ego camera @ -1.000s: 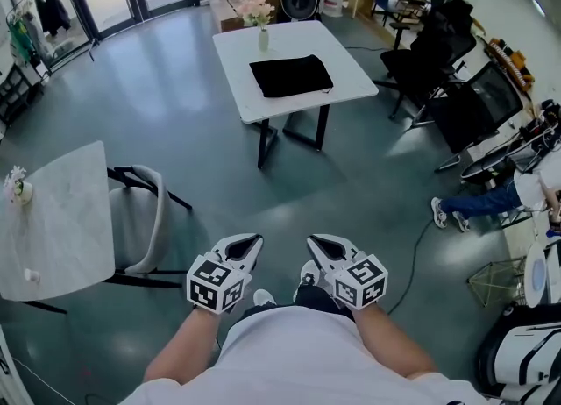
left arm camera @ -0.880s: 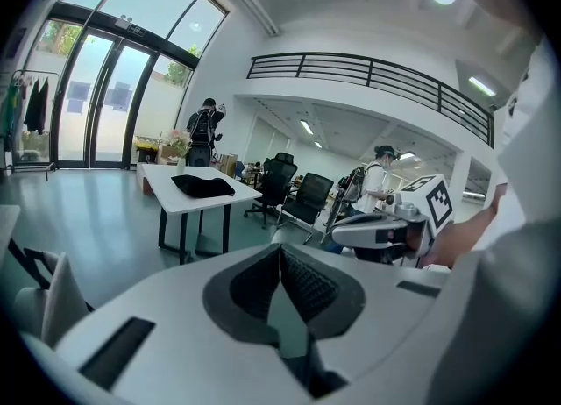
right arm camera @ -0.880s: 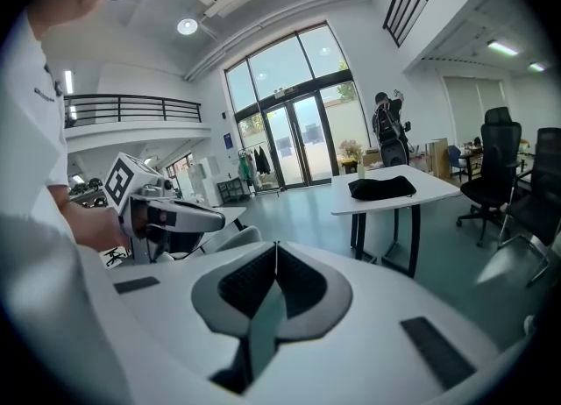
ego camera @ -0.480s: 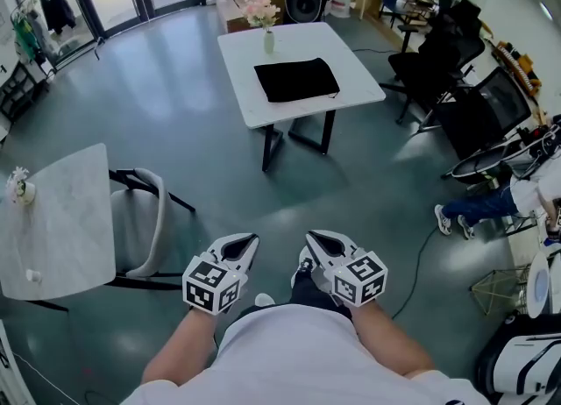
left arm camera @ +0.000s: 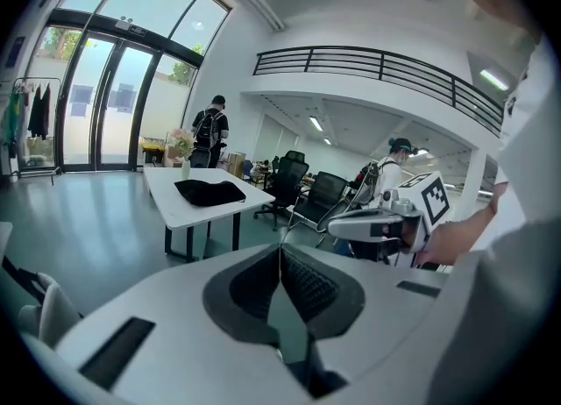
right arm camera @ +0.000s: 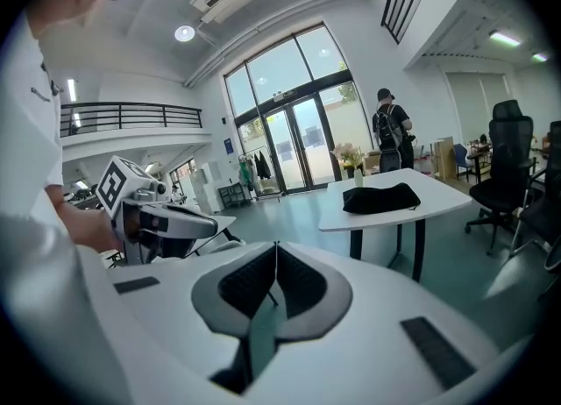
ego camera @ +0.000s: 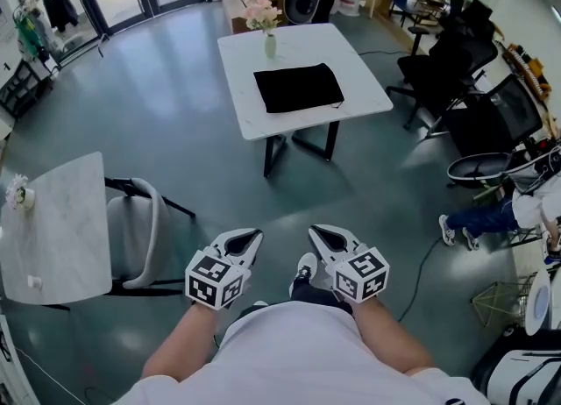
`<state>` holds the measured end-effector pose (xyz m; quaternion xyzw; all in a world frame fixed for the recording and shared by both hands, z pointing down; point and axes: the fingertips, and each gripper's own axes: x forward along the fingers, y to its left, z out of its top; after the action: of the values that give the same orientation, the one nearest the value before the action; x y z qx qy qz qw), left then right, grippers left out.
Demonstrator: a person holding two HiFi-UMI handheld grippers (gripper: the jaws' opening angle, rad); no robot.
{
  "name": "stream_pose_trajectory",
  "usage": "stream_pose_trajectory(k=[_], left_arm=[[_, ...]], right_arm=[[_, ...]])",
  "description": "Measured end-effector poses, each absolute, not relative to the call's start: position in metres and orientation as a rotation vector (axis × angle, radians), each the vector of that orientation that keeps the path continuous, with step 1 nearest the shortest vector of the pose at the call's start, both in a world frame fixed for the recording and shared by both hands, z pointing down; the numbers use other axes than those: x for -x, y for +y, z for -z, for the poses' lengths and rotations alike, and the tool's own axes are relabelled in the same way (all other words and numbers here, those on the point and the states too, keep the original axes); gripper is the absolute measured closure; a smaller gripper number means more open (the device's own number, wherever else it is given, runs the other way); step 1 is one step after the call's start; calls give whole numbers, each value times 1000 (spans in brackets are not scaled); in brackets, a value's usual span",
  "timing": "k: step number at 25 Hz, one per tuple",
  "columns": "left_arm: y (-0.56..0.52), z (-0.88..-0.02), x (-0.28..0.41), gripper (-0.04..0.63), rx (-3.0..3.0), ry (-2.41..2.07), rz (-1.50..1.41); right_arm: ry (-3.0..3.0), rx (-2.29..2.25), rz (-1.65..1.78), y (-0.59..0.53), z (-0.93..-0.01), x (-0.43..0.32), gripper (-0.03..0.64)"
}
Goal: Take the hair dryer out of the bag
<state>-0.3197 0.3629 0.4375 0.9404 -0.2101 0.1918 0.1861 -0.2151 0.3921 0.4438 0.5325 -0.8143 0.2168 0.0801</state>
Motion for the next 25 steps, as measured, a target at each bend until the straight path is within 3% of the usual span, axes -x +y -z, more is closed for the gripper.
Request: stream_pose_trajectory(k=[25], left_arm=[[254, -443, 123, 577, -2668, -549, -694]], right_arm=[[-2443, -1511, -652, 293, -455, 34, 600]])
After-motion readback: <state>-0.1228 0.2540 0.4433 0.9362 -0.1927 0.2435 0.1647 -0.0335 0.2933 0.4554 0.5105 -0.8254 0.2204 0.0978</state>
